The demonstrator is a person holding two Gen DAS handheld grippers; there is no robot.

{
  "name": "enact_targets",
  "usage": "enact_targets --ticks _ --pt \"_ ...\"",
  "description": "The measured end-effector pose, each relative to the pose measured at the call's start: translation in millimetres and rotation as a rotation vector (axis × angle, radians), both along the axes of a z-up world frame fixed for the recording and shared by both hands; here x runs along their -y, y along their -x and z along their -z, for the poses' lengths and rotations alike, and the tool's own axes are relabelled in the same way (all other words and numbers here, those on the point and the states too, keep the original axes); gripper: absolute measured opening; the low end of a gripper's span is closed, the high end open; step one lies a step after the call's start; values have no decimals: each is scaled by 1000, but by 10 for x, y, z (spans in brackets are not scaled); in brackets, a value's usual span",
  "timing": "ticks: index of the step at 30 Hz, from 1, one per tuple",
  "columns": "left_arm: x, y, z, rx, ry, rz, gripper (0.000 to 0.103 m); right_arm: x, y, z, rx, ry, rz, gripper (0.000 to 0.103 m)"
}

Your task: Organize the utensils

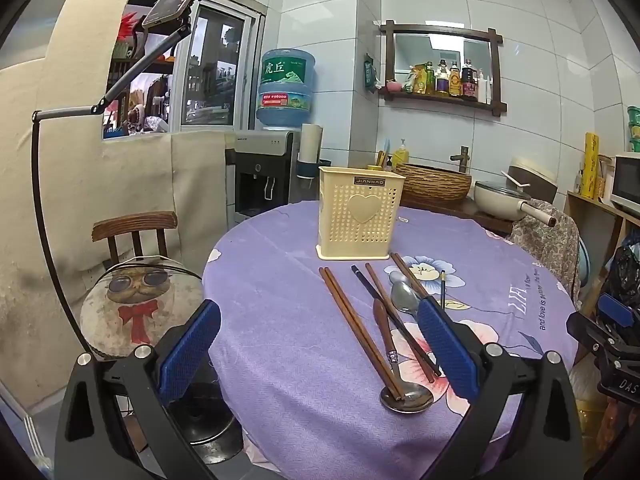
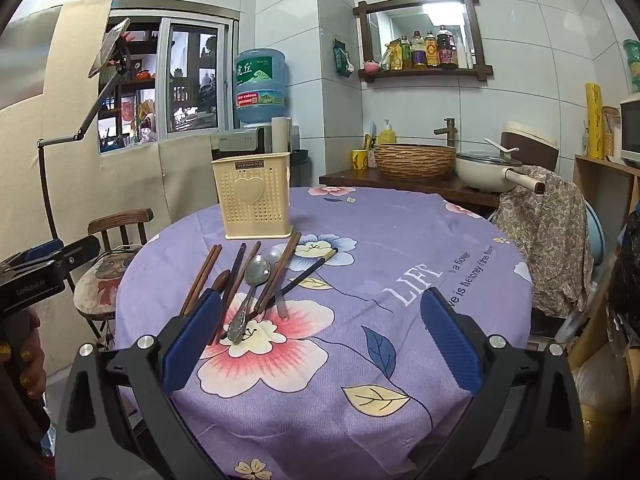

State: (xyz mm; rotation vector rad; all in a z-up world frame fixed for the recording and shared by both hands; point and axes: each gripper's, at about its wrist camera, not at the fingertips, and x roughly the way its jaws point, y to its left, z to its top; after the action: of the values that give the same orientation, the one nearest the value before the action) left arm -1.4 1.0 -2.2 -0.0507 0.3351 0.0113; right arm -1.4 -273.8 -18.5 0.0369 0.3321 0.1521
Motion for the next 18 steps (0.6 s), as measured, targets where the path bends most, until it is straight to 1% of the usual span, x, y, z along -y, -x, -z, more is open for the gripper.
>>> enact_targets --ticks 18 --pt "7 -2 -9 -2 -3 -1 97 -18 -12 39 -6 0 -1 98"
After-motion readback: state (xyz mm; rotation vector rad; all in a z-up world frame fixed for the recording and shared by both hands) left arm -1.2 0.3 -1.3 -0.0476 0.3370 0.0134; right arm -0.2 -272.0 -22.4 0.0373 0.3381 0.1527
